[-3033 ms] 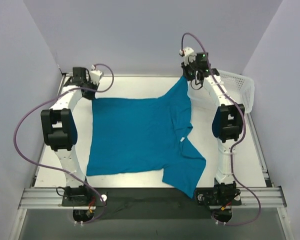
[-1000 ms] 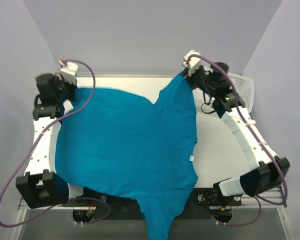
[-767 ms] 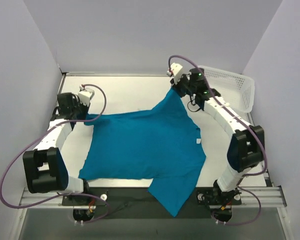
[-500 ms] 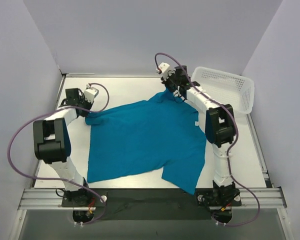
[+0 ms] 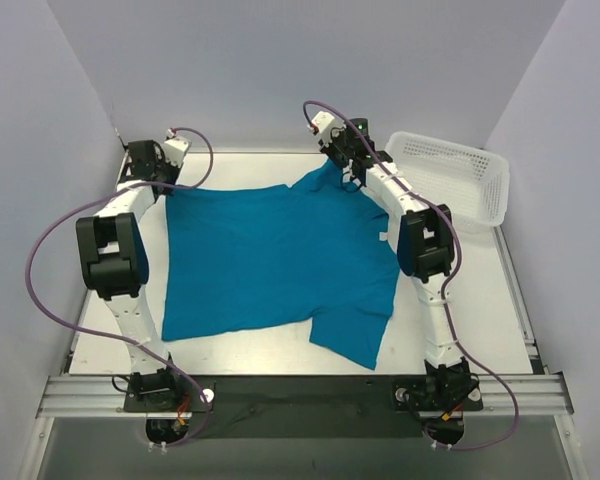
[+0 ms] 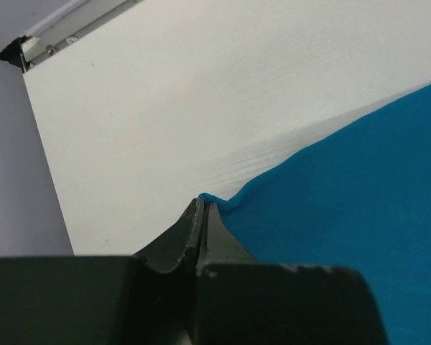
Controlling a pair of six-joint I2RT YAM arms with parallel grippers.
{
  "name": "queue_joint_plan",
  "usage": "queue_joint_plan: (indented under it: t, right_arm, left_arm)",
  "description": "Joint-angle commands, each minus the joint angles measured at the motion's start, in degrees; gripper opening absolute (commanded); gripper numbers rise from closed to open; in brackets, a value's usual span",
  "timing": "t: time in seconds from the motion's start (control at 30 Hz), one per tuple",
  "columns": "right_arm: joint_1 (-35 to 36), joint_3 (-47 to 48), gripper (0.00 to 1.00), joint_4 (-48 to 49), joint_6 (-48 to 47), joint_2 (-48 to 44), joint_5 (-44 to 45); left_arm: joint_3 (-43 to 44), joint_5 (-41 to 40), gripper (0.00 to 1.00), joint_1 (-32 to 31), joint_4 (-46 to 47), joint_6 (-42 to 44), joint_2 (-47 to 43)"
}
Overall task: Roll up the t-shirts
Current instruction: Flatten out the T-shirt at the center of the board, then fold the T-shirt at the center of the board.
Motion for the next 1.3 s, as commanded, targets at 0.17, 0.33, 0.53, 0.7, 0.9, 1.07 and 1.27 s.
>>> queue_joint_plan:
  t: [0.17, 0.33, 0.53, 0.7, 0.9, 1.07, 1.27]
  right_arm:
    - [-0.7, 2.7, 0.0, 0.6, -1.7, 1.1, 1.0]
    - [-0.8, 1.9, 0.0, 2.3, -0.9, 0.8, 1.4]
    - [-0.5, 0.4, 0.0, 4.4, 2.6, -1.3, 0.8]
    - [-0.4, -2.2, 0.0, 2.2, 3.8, -5.9, -0.5]
    - [-0.4, -9.9, 0.0, 1.0, 4.5, -12.6, 0.3]
    - [-0.3, -15.0, 0.0, 0.2, 5.3, -17.8, 0.9]
    - [-0.3, -18.3, 0.0, -0.9, 5.5, -21.6, 1.1]
  left_arm:
    - [13.3, -11.1, 0.0, -1.0, 5.9, 1.4, 7.5]
    - [17.5, -13.5, 0.0, -1.0, 7.6, 3.2, 10.0]
    - [18.8, -11.3, 0.0, -2.3, 3.9, 1.9, 8.0]
    - [16.3, -3.7, 0.0, -2.3, -2.6, 0.6, 4.1]
    - [9.1, -2.2, 0.0, -1.7, -2.4, 1.9, -0.3]
    - [6.0, -1.0, 0.0, 0.0, -2.0, 2.4, -3.4]
    - [4.1, 1.0, 0.0, 0.9, -2.8, 3.7, -5.2]
